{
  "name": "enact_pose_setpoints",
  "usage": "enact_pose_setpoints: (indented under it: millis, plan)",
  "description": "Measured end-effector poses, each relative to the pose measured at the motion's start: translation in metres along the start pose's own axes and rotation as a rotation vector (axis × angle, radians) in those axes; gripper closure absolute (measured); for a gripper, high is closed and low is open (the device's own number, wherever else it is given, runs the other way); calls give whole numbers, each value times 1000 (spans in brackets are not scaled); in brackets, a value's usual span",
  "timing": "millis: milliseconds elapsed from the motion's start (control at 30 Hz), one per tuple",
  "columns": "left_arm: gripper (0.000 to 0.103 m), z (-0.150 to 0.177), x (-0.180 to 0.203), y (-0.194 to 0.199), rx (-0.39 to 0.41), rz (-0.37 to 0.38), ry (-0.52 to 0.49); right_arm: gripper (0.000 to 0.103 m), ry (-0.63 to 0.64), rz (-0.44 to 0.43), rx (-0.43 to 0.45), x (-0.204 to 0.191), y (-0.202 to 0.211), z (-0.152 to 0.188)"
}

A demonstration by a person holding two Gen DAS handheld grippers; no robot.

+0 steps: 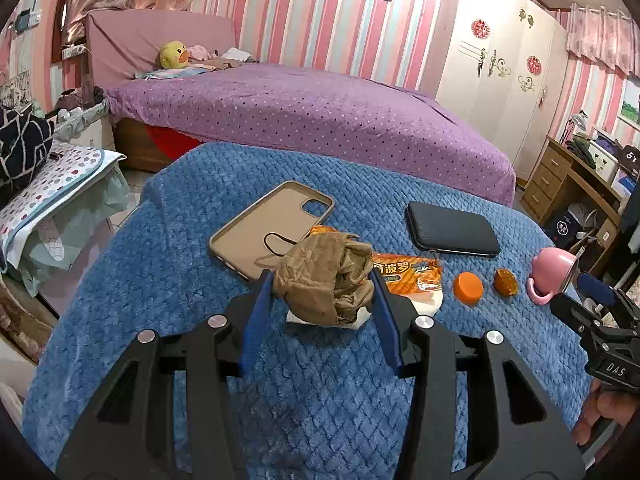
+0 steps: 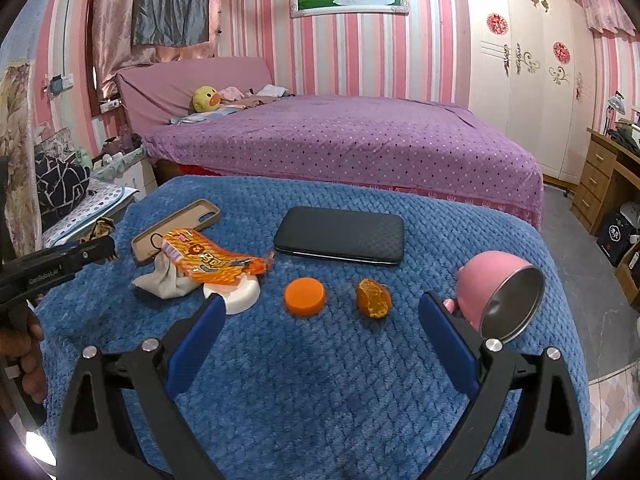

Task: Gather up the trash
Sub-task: 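Grasp the brown crumpled paper with the left gripper while the right grasps orange peel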

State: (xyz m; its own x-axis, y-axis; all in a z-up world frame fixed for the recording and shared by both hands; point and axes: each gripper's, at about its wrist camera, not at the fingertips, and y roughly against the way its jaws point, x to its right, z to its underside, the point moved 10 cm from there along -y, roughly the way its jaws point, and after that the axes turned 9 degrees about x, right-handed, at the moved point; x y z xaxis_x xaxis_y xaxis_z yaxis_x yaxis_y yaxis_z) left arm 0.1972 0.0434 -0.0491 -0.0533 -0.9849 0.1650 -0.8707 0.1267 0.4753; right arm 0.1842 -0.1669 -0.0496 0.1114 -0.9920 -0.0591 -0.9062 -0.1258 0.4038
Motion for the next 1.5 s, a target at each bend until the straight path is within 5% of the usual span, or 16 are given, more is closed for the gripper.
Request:
enact_pose_setpoints:
  millis: [800,1233,1300,1500]
  plan:
    - [56,-5,-7,-14,1,5,14,8,-83,87,-30,54,-30,4]
    - [56,-5,-13,-31,-25,21,15,9,-17,122,-181,54,-97,35]
    - [56,-3,-10,-34,-33,40,20,16,-6,131,-199,51,-104,39]
    - [56,-3,-6,-34,-39,85,36,72,22,108,-247,39,-116,48]
